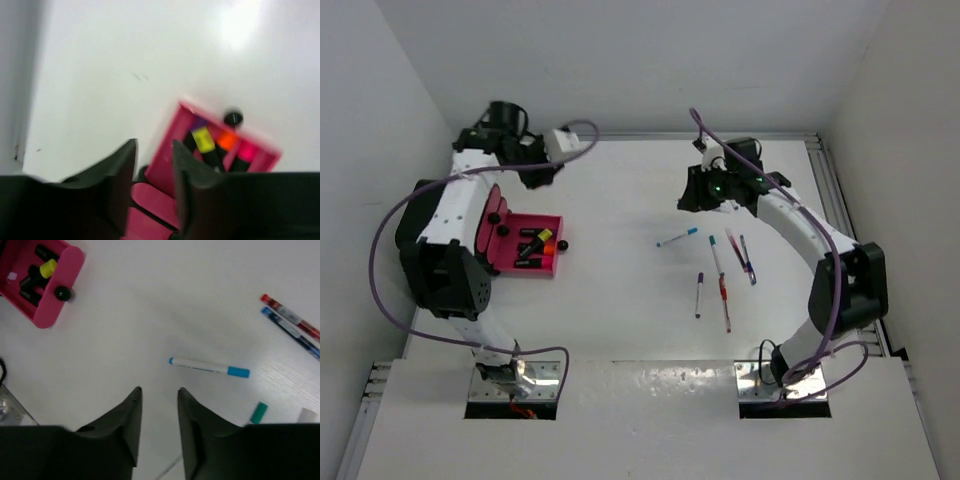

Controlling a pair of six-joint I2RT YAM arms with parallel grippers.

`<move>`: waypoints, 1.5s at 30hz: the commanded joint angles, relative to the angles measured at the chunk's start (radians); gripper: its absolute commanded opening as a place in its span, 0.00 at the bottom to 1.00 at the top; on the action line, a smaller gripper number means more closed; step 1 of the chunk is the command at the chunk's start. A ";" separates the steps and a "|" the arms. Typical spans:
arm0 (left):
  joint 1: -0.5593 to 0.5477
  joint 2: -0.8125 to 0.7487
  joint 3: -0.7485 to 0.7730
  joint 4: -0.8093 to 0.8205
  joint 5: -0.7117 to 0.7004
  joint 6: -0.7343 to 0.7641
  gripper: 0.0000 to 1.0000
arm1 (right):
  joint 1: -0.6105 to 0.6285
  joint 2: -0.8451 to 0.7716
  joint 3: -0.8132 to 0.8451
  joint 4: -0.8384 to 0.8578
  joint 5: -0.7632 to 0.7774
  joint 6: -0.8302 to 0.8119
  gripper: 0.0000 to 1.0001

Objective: Sort the stationery into containers
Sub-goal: Place the pen in the drawer, then close the drawer in the storage box.

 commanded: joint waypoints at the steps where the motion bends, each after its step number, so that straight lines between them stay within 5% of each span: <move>1: 0.095 -0.131 0.126 0.053 0.230 -0.371 0.36 | 0.073 0.088 0.103 0.055 -0.062 0.129 0.30; 4: 0.184 -0.201 0.072 0.186 0.136 -0.607 0.28 | 0.139 0.157 0.163 0.107 -0.111 0.228 0.22; 7: 0.315 -0.180 0.067 0.144 0.128 -0.707 0.24 | 0.196 0.257 0.214 0.201 -0.142 0.343 0.14; 14: 0.514 -0.182 -0.009 0.114 0.080 -0.721 0.23 | 0.285 0.559 0.444 0.345 -0.168 0.601 0.11; 21: 0.529 -0.214 -0.092 0.139 -0.010 -0.690 0.24 | 0.348 0.728 0.501 0.515 -0.175 0.805 0.11; 25: 0.537 -0.232 -0.135 0.160 -0.023 -0.690 0.25 | 0.372 0.782 0.531 0.564 -0.156 0.844 0.01; 45: 0.529 -0.232 -0.245 0.219 -0.053 -0.715 0.26 | 0.490 0.792 0.433 0.580 -0.118 0.987 0.00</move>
